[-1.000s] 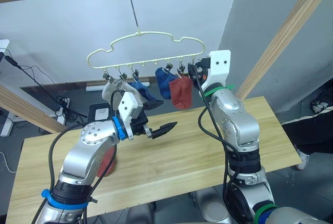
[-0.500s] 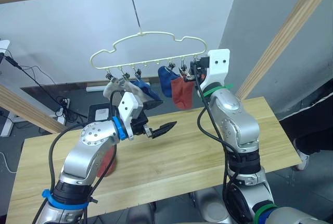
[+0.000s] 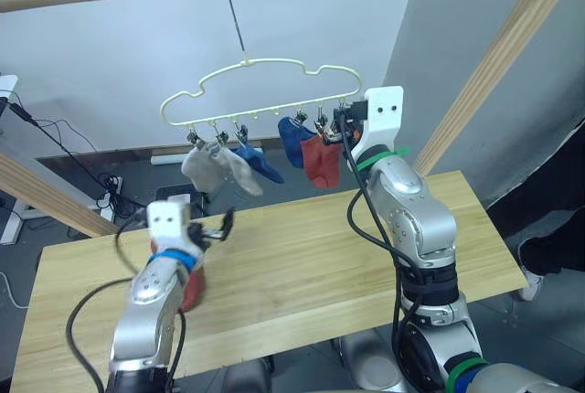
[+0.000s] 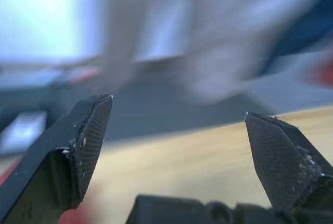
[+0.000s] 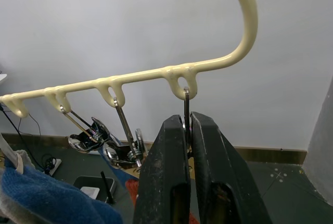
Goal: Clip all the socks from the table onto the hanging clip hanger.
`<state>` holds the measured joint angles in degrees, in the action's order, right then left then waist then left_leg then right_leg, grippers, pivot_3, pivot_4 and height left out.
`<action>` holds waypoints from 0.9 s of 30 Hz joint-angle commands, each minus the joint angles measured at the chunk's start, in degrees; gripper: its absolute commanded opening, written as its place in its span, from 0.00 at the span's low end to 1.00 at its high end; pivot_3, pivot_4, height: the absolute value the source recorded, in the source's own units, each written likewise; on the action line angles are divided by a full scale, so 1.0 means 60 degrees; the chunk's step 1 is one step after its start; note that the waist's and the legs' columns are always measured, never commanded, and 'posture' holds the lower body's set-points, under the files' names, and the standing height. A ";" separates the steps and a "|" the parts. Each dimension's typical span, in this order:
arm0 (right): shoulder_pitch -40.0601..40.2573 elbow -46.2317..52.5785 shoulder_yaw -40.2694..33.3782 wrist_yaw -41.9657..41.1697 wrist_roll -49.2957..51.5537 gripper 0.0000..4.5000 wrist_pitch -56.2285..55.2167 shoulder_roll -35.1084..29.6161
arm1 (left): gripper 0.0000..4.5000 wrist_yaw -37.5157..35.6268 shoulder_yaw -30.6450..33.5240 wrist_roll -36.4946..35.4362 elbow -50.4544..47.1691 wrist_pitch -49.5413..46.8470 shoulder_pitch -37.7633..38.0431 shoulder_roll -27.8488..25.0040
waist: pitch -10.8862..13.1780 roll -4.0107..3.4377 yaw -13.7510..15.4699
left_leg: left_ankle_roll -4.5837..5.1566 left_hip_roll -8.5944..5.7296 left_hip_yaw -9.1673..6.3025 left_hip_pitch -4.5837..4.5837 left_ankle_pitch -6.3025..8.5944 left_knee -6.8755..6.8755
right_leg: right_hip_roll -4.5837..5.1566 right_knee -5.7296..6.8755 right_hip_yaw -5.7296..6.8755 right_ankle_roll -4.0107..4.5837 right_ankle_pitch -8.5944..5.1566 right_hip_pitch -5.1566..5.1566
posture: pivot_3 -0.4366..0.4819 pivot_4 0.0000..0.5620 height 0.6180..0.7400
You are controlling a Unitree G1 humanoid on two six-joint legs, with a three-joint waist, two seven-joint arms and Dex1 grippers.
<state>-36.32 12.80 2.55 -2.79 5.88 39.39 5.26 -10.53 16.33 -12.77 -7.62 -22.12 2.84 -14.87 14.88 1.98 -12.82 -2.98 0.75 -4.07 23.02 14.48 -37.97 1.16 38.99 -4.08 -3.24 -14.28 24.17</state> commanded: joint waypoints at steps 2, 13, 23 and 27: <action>-0.0014 0.0494 0.0128 -0.0082 0.0126 0.01 -0.0066 -0.0013 | 1.00 0.0521 0.0667 -0.0179 0.0394 -0.0199 -0.0054 0.0047 | -0.0005 0.0003 0.0065 | 0.0003 -0.0003 -0.0007 0.0001 -0.0003 -0.0002 | -0.0001 0.0001 0.0007 0.0001 0.0000 -0.0005 | 0.20 0.35 1.00; -0.0007 0.0615 0.0219 -0.0181 0.0131 0.01 0.0161 -0.0094 | 1.00 0.1199 0.1048 -0.0272 0.3101 -0.0485 -0.1361 -0.0010 | -0.0021 0.0009 0.0027 | 0.0005 -0.0003 -0.0002 -0.0002 -0.0005 -0.0002 | -0.0001 -0.0001 0.0004 0.0002 0.0002 -0.0008 | 0.19 0.36 1.00; 0.0026 0.0731 0.0256 -0.0206 0.0142 0.00 0.0318 -0.0115 | 0.76 0.1308 0.0897 -0.0176 0.3638 -0.0766 -0.1432 -0.0091 | -0.0060 -0.0013 0.0021 | 0.0005 -0.0004 -0.0002 -0.0010 -0.0005 -0.0002 | -0.0001 0.0002 0.0002 0.0003 0.0002 -0.0012 | 0.18 0.36 1.00; 0.0042 0.0732 0.0279 -0.0209 0.0139 0.00 0.0346 -0.0104 | 0.63 0.1191 0.0781 -0.0130 0.3536 -0.0715 -0.1300 -0.0104 | -0.0079 -0.0020 0.0020 | 0.0005 -0.0004 0.0002 -0.0014 -0.0005 -0.0002 | -0.0001 0.0001 -0.0001 0.0002 0.0002 -0.0014 | 0.18 0.37 1.00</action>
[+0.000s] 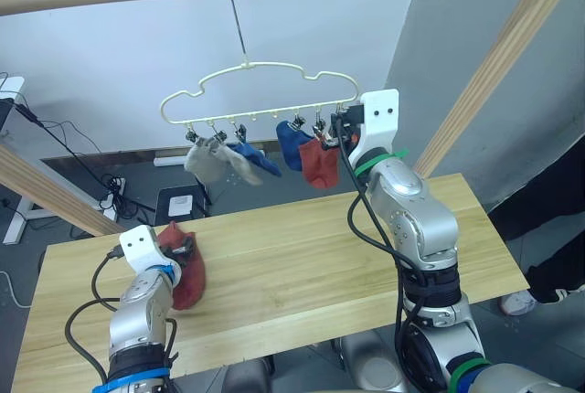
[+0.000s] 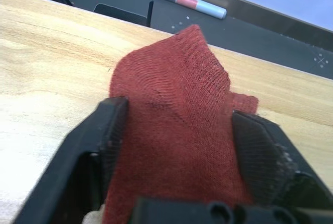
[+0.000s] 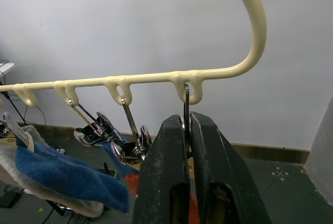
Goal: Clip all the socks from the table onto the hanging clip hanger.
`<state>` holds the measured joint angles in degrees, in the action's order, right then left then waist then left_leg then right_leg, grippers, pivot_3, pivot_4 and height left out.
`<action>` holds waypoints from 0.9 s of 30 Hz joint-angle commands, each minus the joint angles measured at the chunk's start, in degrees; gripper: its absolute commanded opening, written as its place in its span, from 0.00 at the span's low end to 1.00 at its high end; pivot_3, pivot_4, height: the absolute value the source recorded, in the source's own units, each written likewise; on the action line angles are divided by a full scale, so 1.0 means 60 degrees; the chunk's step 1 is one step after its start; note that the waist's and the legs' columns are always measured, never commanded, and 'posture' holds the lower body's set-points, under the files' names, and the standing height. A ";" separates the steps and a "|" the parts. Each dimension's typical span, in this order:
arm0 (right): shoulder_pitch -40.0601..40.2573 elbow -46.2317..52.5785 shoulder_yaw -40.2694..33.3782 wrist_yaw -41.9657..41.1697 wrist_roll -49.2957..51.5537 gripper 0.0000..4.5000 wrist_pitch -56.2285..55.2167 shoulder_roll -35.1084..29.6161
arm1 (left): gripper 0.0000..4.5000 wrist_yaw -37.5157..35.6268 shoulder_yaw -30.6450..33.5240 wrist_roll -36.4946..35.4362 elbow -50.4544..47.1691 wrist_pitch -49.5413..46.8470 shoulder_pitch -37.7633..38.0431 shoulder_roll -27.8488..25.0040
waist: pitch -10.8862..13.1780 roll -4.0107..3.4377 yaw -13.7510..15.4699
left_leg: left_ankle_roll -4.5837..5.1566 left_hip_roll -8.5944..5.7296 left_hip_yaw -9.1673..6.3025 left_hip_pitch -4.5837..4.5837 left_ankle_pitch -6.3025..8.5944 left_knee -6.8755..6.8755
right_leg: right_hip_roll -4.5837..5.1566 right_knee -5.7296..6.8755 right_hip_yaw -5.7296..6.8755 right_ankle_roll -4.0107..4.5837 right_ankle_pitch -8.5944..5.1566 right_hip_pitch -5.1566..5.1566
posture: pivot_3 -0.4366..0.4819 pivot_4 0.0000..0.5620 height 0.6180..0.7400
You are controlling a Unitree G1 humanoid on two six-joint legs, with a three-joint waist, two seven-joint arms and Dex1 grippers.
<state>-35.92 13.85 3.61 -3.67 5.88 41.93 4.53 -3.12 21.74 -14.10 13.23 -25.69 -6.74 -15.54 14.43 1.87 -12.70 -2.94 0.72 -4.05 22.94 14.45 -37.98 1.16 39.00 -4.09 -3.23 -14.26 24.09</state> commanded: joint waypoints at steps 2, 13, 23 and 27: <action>-0.0038 0.0538 0.0105 -0.0054 0.0135 0.00 -0.0077 0.0029 | 0.56 -0.0132 -0.0193 0.0128 0.0016 -0.0055 0.0340 -0.0020 | -0.0004 -0.0002 -0.0001 | 0.0000 0.0000 0.0001 -0.0002 0.0000 0.0001 | 0.0000 0.0000 0.0000 0.0000 0.0000 0.0000 | 0.18 0.37 1.00; -0.0064 0.0436 0.0104 -0.0052 0.0120 0.00 -0.0141 0.0042 | 0.17 -0.1381 -0.1222 0.0565 -0.0228 0.0953 0.0686 -0.0412 | -0.0004 -0.0003 -0.0005 | 0.0000 0.0000 0.0004 -0.0002 0.0000 0.0004 | -0.0001 -0.0004 -0.0002 -0.0001 -0.0001 0.0000 | 0.18 0.37 1.00; -0.0039 0.0526 0.0045 -0.0014 0.0102 0.00 -0.0119 -0.0008 | 0.02 -0.4994 -0.4701 0.1148 -0.2114 0.4185 -0.0148 -0.0529 | -0.0004 -0.0003 0.0022 | -0.0001 -0.0001 0.0011 0.0014 0.0000 0.0010 | 0.0004 -0.0021 -0.0006 0.0000 -0.0001 0.0005 | 0.16 0.37 1.00; -0.0040 0.0546 0.0032 0.0007 0.0091 0.00 -0.0109 -0.0021 | 0.02 -0.5410 -0.5245 0.1195 -0.2158 0.4747 -0.0677 -0.0289 | -0.0004 -0.0003 -0.0194 | 0.0001 0.0006 0.0031 0.0002 0.0001 0.0026 | -0.0002 -0.0022 -0.0023 -0.0001 -0.0001 0.0007 | 0.15 0.37 1.00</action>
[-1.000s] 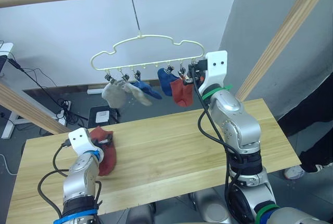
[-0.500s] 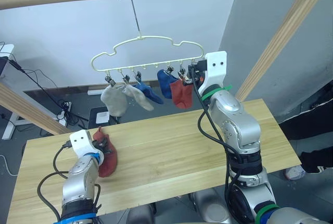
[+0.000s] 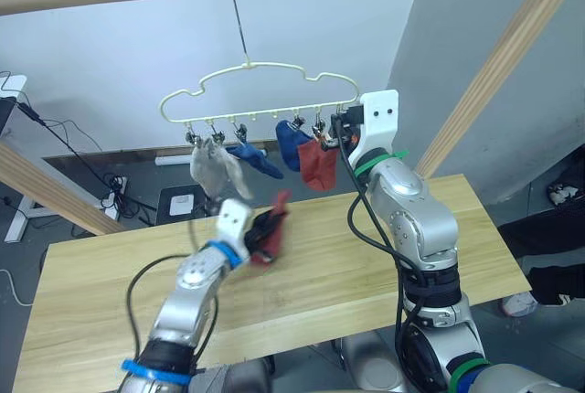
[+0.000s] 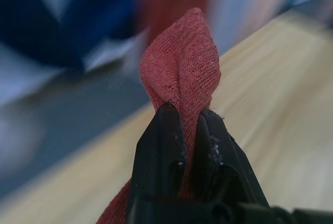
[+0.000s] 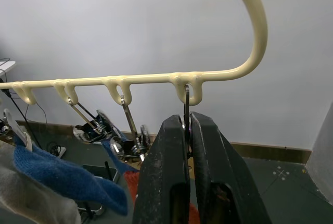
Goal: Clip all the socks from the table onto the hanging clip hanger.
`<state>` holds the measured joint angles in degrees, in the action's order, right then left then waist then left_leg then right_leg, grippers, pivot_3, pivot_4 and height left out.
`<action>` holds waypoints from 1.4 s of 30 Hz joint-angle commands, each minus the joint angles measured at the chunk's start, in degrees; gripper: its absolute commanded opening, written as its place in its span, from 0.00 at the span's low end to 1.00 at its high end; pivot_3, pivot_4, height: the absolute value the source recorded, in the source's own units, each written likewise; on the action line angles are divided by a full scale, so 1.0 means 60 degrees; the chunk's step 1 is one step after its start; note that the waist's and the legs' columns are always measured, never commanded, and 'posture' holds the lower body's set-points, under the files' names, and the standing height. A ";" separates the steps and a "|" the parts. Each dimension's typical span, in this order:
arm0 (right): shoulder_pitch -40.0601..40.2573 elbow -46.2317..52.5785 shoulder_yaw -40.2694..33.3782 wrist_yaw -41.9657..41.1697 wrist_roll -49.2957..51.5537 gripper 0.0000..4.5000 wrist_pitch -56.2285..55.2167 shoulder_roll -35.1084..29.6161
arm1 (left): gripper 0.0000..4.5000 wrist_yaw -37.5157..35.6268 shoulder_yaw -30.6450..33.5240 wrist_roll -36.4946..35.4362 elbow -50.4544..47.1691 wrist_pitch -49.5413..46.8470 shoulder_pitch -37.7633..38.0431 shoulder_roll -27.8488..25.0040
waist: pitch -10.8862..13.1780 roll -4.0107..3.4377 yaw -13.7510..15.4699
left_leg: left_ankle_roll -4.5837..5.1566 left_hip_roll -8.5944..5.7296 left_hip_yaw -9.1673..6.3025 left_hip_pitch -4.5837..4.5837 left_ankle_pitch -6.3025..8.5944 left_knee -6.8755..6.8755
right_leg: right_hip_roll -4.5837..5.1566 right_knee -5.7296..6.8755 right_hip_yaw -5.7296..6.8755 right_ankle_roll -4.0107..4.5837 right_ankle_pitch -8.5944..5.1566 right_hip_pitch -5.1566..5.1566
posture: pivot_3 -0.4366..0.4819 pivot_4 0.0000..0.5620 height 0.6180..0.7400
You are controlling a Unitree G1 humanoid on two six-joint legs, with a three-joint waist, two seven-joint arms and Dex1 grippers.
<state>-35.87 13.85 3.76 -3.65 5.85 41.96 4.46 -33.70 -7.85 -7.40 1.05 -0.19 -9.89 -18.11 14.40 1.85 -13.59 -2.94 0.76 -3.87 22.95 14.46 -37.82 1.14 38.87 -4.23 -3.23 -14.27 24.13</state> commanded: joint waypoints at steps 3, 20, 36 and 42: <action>-0.0033 0.0610 -0.0003 -0.0007 0.0114 0.00 -0.0078 -0.0049 | 0.02 -0.0297 -0.0690 0.0283 0.0295 0.0866 -0.0876 0.0638 | 0.0000 0.0000 -0.0112 | 0.0001 -0.0003 -0.0012 0.0005 0.0000 -0.0001 | -0.0003 0.0001 0.0009 -0.0001 -0.0001 0.0000 | 0.15 0.37 1.00; -0.0017 0.0747 0.0047 0.0057 0.0098 0.00 -0.0012 -0.0037 | 0.02 0.1447 -0.0205 0.0650 0.2855 0.1429 -0.2963 0.2495 | 0.0000 0.0000 -0.0183 | 0.0002 -0.0010 -0.0014 0.0013 -0.0001 -0.0009 | -0.0004 -0.0005 0.0011 -0.0008 -0.0004 -0.0002 | 0.11 0.34 1.00; -0.0005 0.0682 0.0059 0.0100 0.0045 0.00 -0.0069 -0.0042 | 0.02 0.1767 0.0099 0.0612 0.2851 0.1376 -0.2790 0.2630 | 0.0000 0.0000 -0.0312 | 0.0001 -0.0011 -0.0014 0.0014 -0.0001 -0.0010 | -0.0004 -0.0006 0.0011 -0.0010 -0.0005 -0.0003 | 0.11 0.34 1.00; 0.0019 0.0638 0.0078 0.0103 0.0032 0.00 -0.0075 -0.0041 | 0.02 0.1857 0.0111 0.0521 0.2684 0.1281 -0.2770 0.2848 | 0.0000 0.0000 -0.0313 | 0.0002 -0.0011 -0.0014 0.0015 -0.0001 -0.0010 | -0.0004 -0.0006 0.0011 -0.0011 -0.0005 -0.0003 | 0.11 0.34 1.00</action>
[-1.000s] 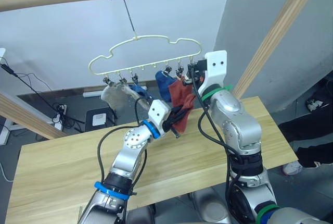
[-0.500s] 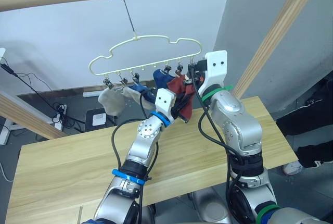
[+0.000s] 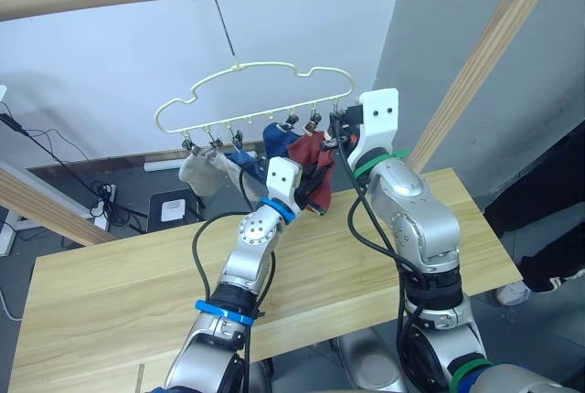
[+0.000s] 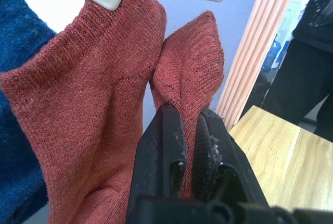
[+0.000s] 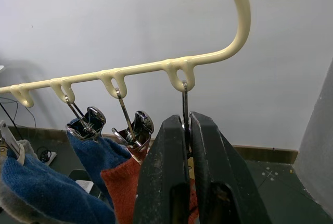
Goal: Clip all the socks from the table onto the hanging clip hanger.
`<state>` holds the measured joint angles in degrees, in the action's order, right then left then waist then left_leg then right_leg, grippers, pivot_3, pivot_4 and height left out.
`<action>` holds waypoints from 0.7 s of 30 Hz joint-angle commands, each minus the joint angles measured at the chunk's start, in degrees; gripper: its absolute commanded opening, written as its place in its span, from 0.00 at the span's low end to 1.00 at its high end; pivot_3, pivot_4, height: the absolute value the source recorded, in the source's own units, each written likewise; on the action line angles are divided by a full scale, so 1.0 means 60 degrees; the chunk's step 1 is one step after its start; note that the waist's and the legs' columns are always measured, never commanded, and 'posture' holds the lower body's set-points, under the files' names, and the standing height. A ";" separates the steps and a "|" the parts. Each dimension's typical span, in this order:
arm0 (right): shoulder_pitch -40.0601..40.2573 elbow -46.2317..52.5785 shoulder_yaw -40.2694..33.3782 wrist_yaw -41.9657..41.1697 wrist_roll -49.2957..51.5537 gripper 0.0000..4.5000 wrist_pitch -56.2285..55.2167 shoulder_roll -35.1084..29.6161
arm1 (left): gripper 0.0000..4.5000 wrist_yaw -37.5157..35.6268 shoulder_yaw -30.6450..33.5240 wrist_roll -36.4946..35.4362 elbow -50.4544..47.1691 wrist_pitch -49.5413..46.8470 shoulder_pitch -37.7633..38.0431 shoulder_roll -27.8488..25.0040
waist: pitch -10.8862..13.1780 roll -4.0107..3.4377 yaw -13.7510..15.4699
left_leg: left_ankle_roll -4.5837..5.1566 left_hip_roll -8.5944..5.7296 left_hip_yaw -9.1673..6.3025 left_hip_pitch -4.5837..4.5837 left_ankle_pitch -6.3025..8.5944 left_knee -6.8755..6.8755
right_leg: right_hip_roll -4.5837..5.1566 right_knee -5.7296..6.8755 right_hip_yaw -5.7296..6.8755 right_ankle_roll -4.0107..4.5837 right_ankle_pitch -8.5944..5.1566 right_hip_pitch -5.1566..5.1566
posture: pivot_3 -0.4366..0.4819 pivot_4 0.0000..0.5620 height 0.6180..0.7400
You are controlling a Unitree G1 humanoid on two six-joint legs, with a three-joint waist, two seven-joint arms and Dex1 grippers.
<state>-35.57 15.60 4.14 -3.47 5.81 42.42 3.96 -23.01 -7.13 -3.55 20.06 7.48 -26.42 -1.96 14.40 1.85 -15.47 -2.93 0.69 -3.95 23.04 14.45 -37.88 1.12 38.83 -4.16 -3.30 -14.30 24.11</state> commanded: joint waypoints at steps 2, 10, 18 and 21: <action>-0.0028 0.0338 0.0012 0.0074 0.0041 0.00 -0.0149 0.0045 | 0.02 0.0082 0.0005 -0.0130 -0.0497 -0.0007 -0.0041 0.0198 | 0.0000 0.0000 0.0000 | 0.0000 0.0000 0.0000 0.0000 0.0000 0.0001 | 0.0000 -0.0001 0.0000 -0.0009 -0.0006 0.0000 | 0.11 0.34 1.00; 0.0022 0.0323 0.0048 0.0097 0.0020 0.00 -0.0165 0.0056 | 0.02 0.0184 0.0138 -0.0212 -0.0549 -0.0089 -0.0114 0.0310 | 0.0000 0.0000 -0.0002 | 0.0000 0.0000 0.0000 0.0000 0.0000 0.0000 | 0.0000 -0.0001 -0.0001 -0.0024 -0.0014 0.0000 | 0.11 0.35 1.00; 0.0044 0.0265 0.0104 0.0120 -0.0048 0.00 -0.0270 0.0039 | 0.02 0.0267 0.0269 -0.0425 -0.0768 -0.0142 -0.0101 0.0496 | 0.0000 0.0000 -0.0002 | 0.0000 0.0000 0.0000 0.0000 0.0000 0.0001 | 0.0000 -0.0002 -0.0001 -0.0025 -0.0015 0.0000 | 0.11 0.35 1.00; 0.0053 0.0273 0.0112 0.0108 -0.0024 0.00 -0.0257 0.0044 | 0.02 0.0261 0.0229 -0.0411 -0.0798 -0.0165 -0.0103 0.0491 | 0.0000 0.0000 -0.0002 | 0.0000 0.0000 0.0000 0.0000 0.0000 0.0001 | 0.0000 -0.0001 -0.0001 -0.0026 -0.0015 0.0000 | 0.12 0.35 1.00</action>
<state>-35.22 15.59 4.60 -3.32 5.72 41.91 3.99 -21.80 -5.80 -5.47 18.23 6.18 -26.50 0.37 14.40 1.85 -15.49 -2.93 0.69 -3.95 23.04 14.45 -37.87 1.12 38.82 -4.16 -3.45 -14.39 24.11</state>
